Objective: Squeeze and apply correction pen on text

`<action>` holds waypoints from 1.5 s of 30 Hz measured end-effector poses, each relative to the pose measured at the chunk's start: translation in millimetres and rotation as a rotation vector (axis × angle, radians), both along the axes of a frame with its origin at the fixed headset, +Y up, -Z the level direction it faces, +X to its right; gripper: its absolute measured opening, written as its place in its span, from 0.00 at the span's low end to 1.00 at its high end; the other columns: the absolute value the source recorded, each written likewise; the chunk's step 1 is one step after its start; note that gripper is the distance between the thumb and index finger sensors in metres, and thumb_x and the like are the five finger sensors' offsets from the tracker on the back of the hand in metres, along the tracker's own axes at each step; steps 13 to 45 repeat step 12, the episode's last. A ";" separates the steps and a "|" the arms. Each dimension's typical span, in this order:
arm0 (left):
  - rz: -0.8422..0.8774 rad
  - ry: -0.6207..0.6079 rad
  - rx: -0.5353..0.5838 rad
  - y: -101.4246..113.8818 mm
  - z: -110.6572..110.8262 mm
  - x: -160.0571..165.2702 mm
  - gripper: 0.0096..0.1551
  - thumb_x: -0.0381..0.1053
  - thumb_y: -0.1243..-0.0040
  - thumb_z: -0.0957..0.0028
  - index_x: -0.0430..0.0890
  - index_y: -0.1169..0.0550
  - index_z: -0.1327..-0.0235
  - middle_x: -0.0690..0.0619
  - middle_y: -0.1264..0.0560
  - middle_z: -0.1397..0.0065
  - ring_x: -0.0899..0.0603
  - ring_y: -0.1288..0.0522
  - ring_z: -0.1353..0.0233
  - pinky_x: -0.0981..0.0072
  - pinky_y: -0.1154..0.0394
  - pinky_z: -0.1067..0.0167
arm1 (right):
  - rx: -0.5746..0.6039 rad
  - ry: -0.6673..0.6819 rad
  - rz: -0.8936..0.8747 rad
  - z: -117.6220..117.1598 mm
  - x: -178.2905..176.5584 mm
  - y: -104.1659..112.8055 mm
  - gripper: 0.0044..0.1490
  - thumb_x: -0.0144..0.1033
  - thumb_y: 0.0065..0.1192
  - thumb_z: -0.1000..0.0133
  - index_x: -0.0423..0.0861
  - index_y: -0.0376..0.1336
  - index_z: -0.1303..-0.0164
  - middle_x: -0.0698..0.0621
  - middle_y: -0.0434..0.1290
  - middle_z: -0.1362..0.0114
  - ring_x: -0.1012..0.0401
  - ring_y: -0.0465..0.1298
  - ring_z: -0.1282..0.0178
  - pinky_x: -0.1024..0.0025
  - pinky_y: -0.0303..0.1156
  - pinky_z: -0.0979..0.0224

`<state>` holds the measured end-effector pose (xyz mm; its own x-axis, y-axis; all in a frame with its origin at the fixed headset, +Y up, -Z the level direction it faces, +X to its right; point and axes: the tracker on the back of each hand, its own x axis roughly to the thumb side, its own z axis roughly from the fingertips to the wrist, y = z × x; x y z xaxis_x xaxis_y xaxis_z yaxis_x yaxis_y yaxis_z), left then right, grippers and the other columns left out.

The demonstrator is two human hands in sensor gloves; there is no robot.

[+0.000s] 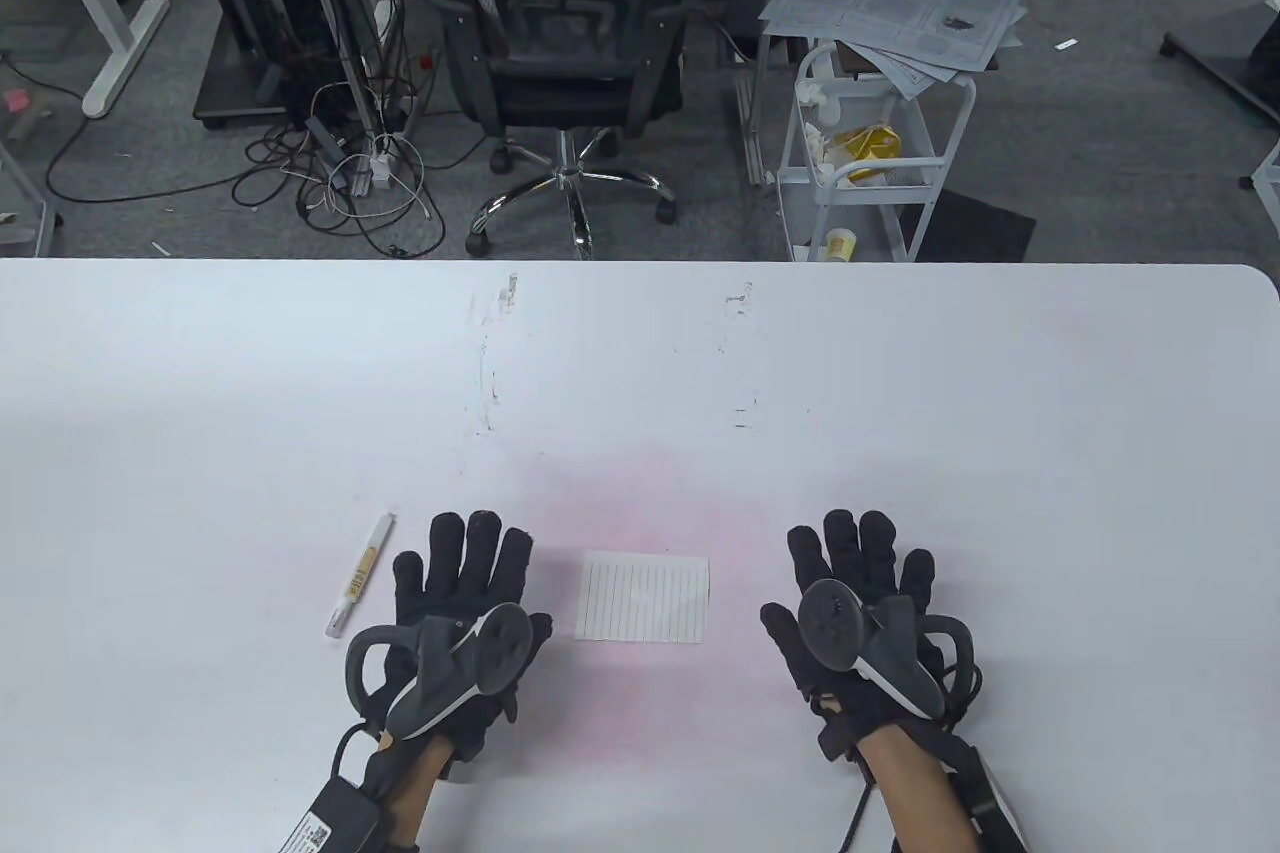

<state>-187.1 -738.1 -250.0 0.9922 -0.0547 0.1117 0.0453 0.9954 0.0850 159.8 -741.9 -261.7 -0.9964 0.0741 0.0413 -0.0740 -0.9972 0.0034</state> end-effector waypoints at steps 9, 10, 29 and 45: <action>0.008 0.005 -0.001 -0.1 -0.6 -1.8 0.48 0.75 0.54 0.60 0.63 0.46 0.23 0.55 0.53 0.14 0.39 0.53 0.14 0.35 0.46 0.23 | -0.014 -0.002 0.014 0.4 -1.4 0.2 0.50 0.72 0.45 0.50 0.60 0.38 0.22 0.54 0.34 0.17 0.46 0.29 0.18 0.33 0.31 0.28; 0.010 0.005 -0.001 0.1 -0.6 -2.1 0.48 0.75 0.54 0.60 0.63 0.46 0.23 0.55 0.53 0.14 0.39 0.53 0.14 0.35 0.46 0.23 | -0.015 -0.002 0.015 0.5 -1.5 0.2 0.50 0.72 0.45 0.50 0.60 0.38 0.22 0.54 0.34 0.17 0.46 0.29 0.18 0.33 0.31 0.28; 0.012 0.006 0.001 0.1 -0.7 -2.6 0.48 0.75 0.54 0.60 0.63 0.46 0.23 0.55 0.53 0.14 0.39 0.53 0.14 0.35 0.46 0.23 | -0.014 -0.003 0.016 0.6 -1.6 0.2 0.50 0.72 0.45 0.50 0.60 0.38 0.22 0.54 0.34 0.17 0.46 0.29 0.18 0.33 0.31 0.28; 0.012 0.006 0.001 0.1 -0.7 -2.6 0.48 0.75 0.54 0.60 0.63 0.46 0.23 0.55 0.53 0.14 0.39 0.53 0.14 0.35 0.46 0.23 | -0.014 -0.003 0.016 0.6 -1.6 0.2 0.50 0.72 0.45 0.50 0.60 0.38 0.22 0.54 0.34 0.17 0.46 0.29 0.18 0.33 0.31 0.28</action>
